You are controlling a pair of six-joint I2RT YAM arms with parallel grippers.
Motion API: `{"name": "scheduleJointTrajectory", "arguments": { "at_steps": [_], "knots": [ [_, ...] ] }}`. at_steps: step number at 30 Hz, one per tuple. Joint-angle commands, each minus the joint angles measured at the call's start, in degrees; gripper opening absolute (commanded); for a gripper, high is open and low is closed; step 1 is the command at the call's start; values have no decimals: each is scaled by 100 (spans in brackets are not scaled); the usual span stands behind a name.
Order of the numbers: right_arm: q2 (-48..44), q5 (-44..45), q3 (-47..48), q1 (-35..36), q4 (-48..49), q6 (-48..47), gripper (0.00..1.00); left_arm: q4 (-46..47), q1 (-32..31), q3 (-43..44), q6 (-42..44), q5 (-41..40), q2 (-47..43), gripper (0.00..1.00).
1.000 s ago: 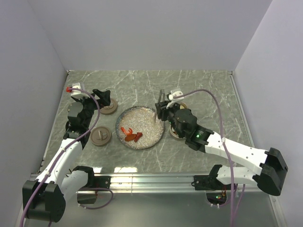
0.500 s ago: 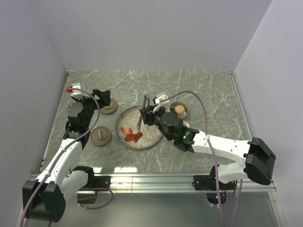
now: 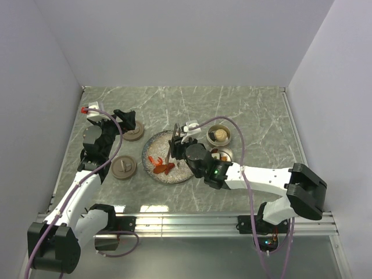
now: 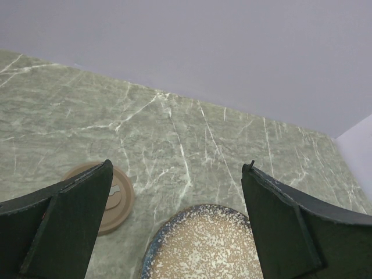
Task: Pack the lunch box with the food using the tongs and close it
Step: Pick up the food using the clamp
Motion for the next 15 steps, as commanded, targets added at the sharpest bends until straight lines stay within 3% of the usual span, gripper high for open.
{"name": "scheduleJointTrajectory", "arguments": {
  "at_steps": [1, 15],
  "knots": [
    [76, 390, 365, 83, 172, 220, 50, 237, 2, -21, -22, 3, -135, 99],
    [552, 601, 629, 83, -39, 237, 47, 246, 2, -30, -22, 3, -118, 100]
  ]
}}
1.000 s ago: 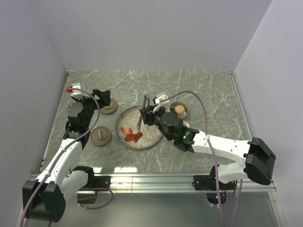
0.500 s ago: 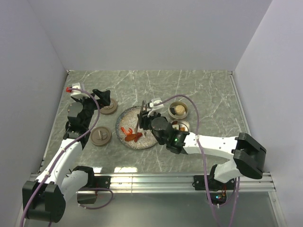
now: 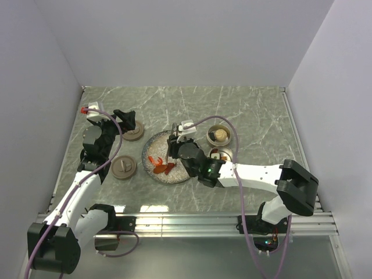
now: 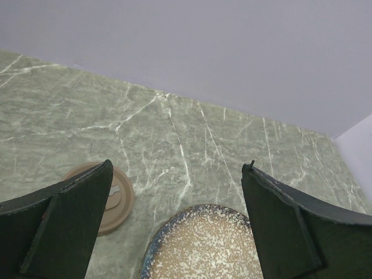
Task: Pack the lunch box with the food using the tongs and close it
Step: Pick up the food using the clamp, then place the food into the lunch box
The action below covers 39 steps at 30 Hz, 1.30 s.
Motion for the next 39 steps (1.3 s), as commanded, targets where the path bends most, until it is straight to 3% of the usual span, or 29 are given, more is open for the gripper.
{"name": "scheduleJointTrajectory", "arguments": {
  "at_steps": [1, 13, 25, 32, 39],
  "knots": [
    [84, 288, 327, 37, 60, 126, 44, 246, 2, -14, -13, 6, -85, 100],
    [164, 517, 503, 37, -160, -76, 20, 263, -7, -32, -4, 6, -111, 99],
    [-1381, 992, -216, -305, 323, -1157, 17, 290, -7, -32, -13, 6, -68, 100],
    [-2148, 738, -507, -1174, -125, -1201, 17, 316, -7, -32, -22, 6, -15, 100],
    [-2000, 596, -517, -2115, -107, -1201, 17, 307, -7, -32, -13, 6, -32, 99]
  ]
}}
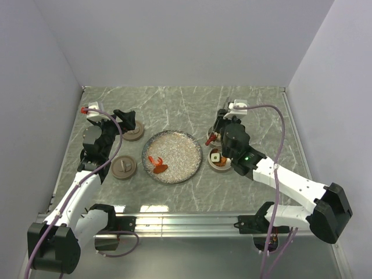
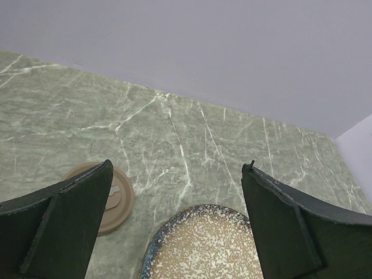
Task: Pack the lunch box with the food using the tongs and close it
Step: Place the food into the lunch box
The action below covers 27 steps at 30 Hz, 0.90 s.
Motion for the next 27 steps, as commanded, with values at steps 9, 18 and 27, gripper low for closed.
{"name": "scheduleJointTrajectory", "arguments": {
  "at_steps": [9, 18, 27],
  "knots": [
    [249, -301, 232, -943, 28, -30, 17, 329, 2, -23, -13, -164, 27, 99],
    [688, -626, 452, -1462, 27, 93, 17, 364, 2, -6, -4, -137, 71, 99],
    [882, -618, 522, -1550, 124, 32, 17, 364, -7, 3, -13, -155, 106, 99]
  ]
}}
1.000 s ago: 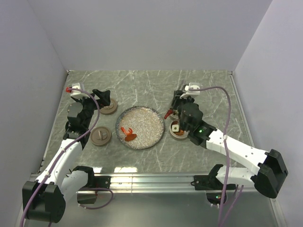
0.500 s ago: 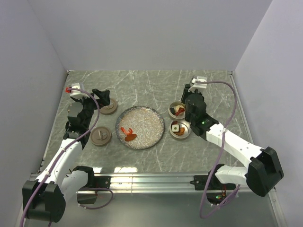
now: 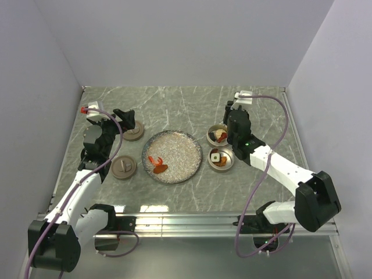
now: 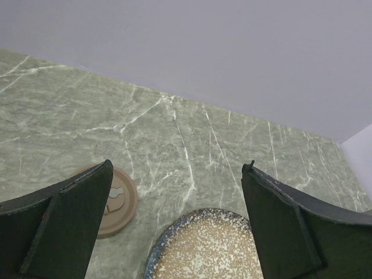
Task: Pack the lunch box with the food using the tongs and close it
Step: Place the food into the lunch box
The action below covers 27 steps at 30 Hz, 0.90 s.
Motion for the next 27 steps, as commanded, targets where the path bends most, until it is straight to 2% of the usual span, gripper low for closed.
{"name": "scheduleJointTrajectory", "arguments": {
  "at_steps": [1, 3, 5, 8, 11, 20, 24, 27],
  "knots": [
    [-8, 14, 293, -62, 288, 1, 18, 275, -7, 3, -15, -13, 12, 100],
    [1, -21, 301, -62, 271, 1, 22, 266, -7, 3, -6, -13, 21, 100],
    [-8, -82, 310, -71, 227, 10, 32, 266, 2, 12, -15, -21, 21, 99],
    [-121, -153, 258, -62, 235, 2, 41, 248, 2, 3, -6, -39, -5, 99],
    [-236, -214, 223, -62, 262, 1, 45, 240, -7, 3, -6, -39, -14, 99],
    [-587, -381, 161, -9, 271, -104, 48, 213, 2, -14, 3, -65, -84, 100],
    [-790, -478, 117, 333, 358, -183, 47, 196, -7, -14, 3, -57, -85, 100],
    [-807, -408, 178, 842, 437, -349, 47, 187, -7, 3, -6, -48, -76, 100]
  ]
}}
